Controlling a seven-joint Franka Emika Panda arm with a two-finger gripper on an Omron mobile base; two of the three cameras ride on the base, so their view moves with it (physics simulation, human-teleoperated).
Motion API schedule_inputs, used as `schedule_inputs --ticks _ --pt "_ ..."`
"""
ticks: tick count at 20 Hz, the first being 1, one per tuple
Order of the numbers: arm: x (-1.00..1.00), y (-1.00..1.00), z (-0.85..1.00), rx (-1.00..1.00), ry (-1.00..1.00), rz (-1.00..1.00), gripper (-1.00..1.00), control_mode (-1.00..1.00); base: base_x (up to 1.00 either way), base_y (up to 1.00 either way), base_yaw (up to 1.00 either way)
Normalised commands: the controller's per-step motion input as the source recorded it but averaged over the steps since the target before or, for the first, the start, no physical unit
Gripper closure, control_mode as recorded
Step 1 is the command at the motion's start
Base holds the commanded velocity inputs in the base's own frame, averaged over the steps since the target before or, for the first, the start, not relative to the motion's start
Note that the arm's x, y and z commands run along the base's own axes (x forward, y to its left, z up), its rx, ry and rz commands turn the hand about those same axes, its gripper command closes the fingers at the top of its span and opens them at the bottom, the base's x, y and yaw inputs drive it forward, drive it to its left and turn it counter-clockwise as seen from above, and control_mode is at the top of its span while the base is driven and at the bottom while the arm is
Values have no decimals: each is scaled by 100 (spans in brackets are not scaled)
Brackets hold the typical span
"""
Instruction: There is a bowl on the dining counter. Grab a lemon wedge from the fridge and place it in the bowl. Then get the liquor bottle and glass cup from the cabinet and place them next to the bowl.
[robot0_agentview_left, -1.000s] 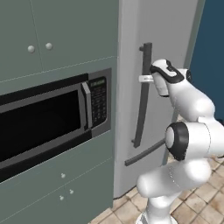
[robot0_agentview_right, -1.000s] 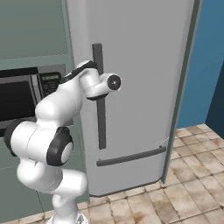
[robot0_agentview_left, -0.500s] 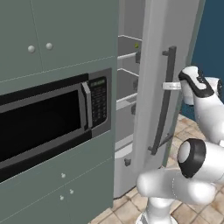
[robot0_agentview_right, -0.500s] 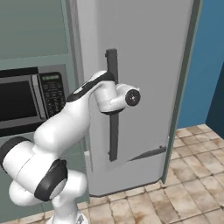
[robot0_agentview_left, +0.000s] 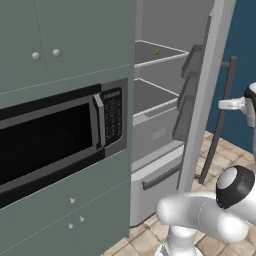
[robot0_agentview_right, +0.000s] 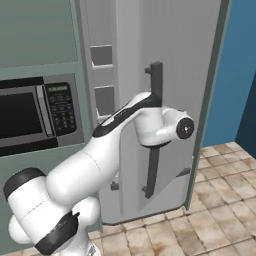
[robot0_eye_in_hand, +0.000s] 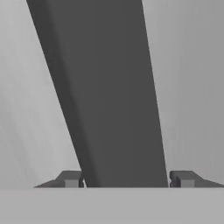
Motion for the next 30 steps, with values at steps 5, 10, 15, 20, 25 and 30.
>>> schedule_inputs --ticks 5,10,15,20,25,30 --pt "-100 -11 31 5 0 0 -100 -100 0 0 0" --pt "-100 0 30 1 -1 0 -100 -100 0 0 0" --pt "-100 0 31 0 -6 0 -100 -100 0 0 0" --pt "-99 -16 38 0 -11 0 -100 -100 0 0 0" --pt "-63 -50 23 0 -2 0 -100 -100 0 0 0" --pt "-100 -12 33 0 -11 0 -100 -100 0 0 0"
